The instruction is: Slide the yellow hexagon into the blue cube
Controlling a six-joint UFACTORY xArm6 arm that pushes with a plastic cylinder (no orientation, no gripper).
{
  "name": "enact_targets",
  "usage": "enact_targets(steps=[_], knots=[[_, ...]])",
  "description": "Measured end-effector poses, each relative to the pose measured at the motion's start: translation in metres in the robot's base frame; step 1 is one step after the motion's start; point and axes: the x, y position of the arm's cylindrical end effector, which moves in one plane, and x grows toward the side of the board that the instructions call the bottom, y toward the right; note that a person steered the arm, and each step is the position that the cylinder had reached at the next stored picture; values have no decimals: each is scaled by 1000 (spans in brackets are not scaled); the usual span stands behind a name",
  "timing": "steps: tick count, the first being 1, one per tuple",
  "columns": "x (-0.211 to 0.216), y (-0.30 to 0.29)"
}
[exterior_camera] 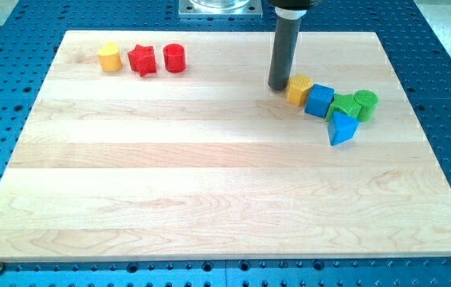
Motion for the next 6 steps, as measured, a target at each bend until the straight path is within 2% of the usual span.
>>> enact_targets(steps=[1,2,3,4,5,6], knots=[[24,1],[31,-93],[63,-245],[25,-360],[-40,-362],[-71,-298]])
